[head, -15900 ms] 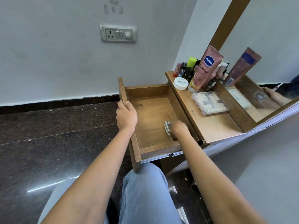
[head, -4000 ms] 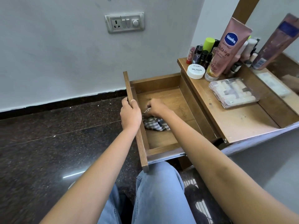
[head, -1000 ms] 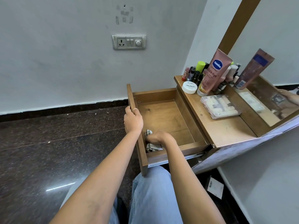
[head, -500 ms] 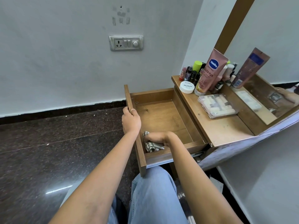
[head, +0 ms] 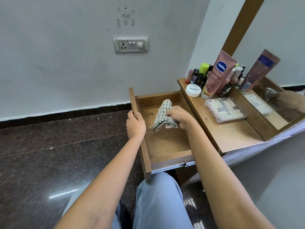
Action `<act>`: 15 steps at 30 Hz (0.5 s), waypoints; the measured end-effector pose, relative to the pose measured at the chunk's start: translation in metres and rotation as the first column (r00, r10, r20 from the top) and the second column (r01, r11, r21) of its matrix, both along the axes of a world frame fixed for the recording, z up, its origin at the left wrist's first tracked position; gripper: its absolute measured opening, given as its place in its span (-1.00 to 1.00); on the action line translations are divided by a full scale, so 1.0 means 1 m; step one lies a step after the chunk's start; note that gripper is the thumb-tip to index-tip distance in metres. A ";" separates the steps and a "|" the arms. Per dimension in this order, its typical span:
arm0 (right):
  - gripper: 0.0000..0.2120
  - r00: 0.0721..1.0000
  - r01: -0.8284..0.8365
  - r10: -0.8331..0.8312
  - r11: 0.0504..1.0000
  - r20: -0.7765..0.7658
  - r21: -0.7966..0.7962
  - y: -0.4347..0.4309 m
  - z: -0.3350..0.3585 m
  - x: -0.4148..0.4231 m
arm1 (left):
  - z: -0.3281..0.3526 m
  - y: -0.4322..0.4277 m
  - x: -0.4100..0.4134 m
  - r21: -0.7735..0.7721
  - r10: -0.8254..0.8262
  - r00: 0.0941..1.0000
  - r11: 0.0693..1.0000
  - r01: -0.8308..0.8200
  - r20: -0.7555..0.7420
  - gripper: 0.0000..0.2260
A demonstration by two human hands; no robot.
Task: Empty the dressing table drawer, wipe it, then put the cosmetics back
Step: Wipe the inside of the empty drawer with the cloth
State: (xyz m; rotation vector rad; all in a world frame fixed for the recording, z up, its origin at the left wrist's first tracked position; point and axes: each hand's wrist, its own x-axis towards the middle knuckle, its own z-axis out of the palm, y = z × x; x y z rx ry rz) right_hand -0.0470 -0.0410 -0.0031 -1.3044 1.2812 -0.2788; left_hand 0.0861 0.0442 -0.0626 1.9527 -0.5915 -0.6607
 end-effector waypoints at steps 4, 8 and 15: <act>-0.72 0.952 -0.114 -0.039 0.877 -0.304 -0.467 -0.011 -0.012 0.047 | 0.000 0.000 0.000 -0.001 -0.004 1.000 1.000 0.004 0.022 -0.57; -0.55 0.945 -0.273 0.153 0.857 -0.289 -0.437 -0.017 -0.034 0.088 | 0.003 -0.001 0.001 0.008 0.003 1.000 1.000 -0.003 0.027 -0.58; -0.67 0.958 -0.275 0.200 0.850 -0.207 -0.449 0.000 -0.063 0.088 | 0.001 -0.001 0.002 0.004 0.020 0.999 1.000 -0.020 0.029 -0.60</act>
